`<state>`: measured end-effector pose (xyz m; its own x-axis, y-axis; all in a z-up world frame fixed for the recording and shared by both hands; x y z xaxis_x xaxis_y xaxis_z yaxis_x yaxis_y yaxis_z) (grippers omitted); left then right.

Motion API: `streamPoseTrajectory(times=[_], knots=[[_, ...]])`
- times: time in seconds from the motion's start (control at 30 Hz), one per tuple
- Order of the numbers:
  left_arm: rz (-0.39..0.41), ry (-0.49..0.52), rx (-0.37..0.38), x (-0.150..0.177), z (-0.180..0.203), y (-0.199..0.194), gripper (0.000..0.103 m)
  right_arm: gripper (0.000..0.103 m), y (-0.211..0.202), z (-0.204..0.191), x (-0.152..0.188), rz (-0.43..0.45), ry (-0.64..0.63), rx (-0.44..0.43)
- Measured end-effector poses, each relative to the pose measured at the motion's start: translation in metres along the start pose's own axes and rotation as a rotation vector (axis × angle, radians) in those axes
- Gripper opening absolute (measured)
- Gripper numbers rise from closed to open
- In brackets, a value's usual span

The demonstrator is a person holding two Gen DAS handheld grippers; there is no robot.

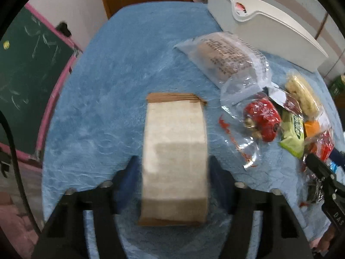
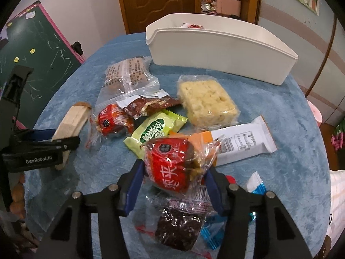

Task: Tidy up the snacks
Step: 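Grasp the brown paper bar with left tool while right grasps red pastry bag, then carry the red pastry bag into the bin with the right tool while left carries the paper bar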

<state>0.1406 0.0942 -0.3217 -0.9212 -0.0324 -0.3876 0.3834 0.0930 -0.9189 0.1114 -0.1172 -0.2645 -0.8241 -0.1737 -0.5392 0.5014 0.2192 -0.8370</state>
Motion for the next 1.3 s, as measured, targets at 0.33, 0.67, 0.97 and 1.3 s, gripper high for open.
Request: streamPoseTrajectory(times=[0.33, 0.67, 0.97, 1.3], knots=[[0.026, 0.001, -0.013, 0.017, 0.005, -0.025, 0.053, 0.054, -0.036, -0.002, -0.007, 0.118, -0.006, 0.015], [0.144, 0.062, 0.027, 0.018, 0.028, -0.08, 0.053, 0.054, -0.068, -0.005, -0.01, 0.212, -0.017, 0.03], [0.262, 0.102, 0.055, -0.01, 0.048, -0.131, 0.053, 0.054, -0.101, 0.0, -0.028, 0.295, 0.006, 0.036], [0.417, 0.118, 0.1, -0.101, 0.087, -0.179, 0.053, 0.054, -0.14, 0.038, -0.107, 0.397, 0.064, 0.085]])
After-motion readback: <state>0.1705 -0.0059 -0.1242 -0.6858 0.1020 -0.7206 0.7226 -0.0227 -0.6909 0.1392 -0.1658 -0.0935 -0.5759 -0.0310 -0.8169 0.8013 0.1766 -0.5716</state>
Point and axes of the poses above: each gripper's, at about its wrist camera, not at the fingertips, and y roughly the way its jaws point, z to its right, x to its underside, the point moved 8 cm from there along y, roughly the way its jaws point, and after that the axes turned 3 degrees about -x, right-handed, at the moved point
